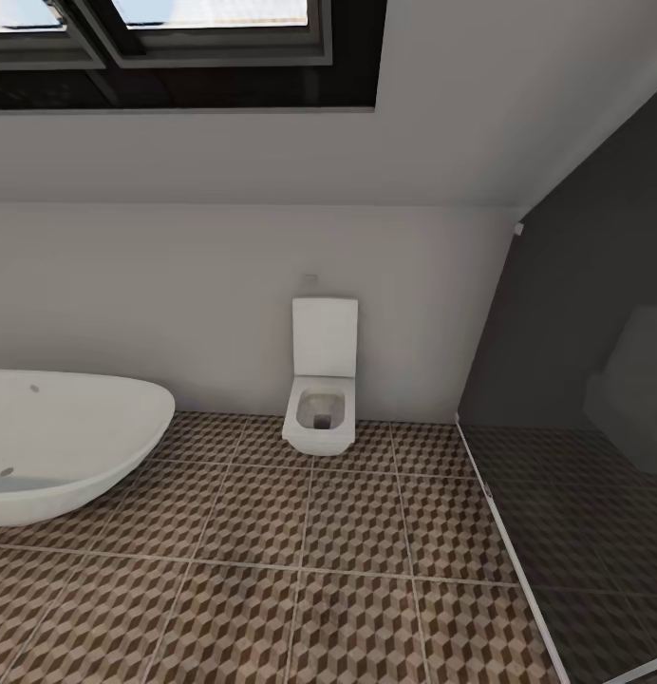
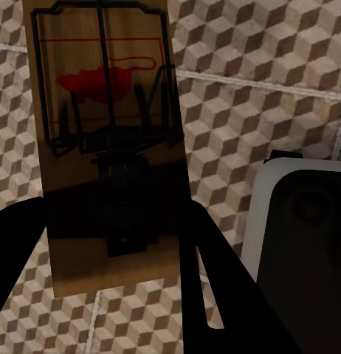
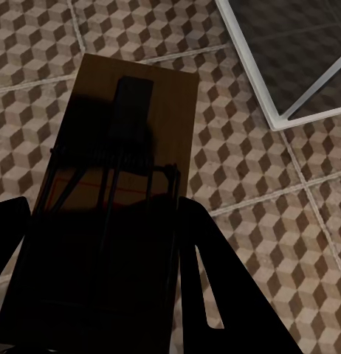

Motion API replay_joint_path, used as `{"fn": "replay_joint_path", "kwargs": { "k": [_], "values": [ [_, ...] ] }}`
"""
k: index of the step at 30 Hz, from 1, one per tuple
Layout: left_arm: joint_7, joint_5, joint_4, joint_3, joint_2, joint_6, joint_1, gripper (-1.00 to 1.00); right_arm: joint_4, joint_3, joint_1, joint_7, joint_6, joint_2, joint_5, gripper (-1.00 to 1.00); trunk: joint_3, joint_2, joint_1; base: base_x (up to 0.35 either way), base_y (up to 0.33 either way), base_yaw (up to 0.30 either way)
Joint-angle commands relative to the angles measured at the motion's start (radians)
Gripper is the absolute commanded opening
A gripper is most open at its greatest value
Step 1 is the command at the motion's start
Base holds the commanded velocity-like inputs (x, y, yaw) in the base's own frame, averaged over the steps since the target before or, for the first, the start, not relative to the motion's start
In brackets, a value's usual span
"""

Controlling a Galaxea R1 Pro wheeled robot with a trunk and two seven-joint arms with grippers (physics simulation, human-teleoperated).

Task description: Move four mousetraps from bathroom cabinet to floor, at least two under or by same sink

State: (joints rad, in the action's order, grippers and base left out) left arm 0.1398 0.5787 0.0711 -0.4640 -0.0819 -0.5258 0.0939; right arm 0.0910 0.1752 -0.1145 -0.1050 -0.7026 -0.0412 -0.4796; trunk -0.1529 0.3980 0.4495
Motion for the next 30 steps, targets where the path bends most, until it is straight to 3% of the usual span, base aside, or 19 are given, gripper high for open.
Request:
{"fn": "replay_joint_path", "kwargs": {
  "k": [1,30],
  "values": [
    [0.006,-0.002,0.003,-0.007,0.001,-0.003,0.001,-1.0,0.001,0.009,-0.001,-0.009,-0.001,0.0,-0.002,-1.0,-0.002,0.002,0.001,0.0,0.0,0.0],
    [0.006,-0.002,0.003,-0.007,0.001,-0.003,0.001,-1.0,0.0,0.009,-0.001,-0.009,-0.001,0.0,-0.002,-1.0,-0.002,0.002,0.001,0.0,0.0,0.0]
  ]
}}
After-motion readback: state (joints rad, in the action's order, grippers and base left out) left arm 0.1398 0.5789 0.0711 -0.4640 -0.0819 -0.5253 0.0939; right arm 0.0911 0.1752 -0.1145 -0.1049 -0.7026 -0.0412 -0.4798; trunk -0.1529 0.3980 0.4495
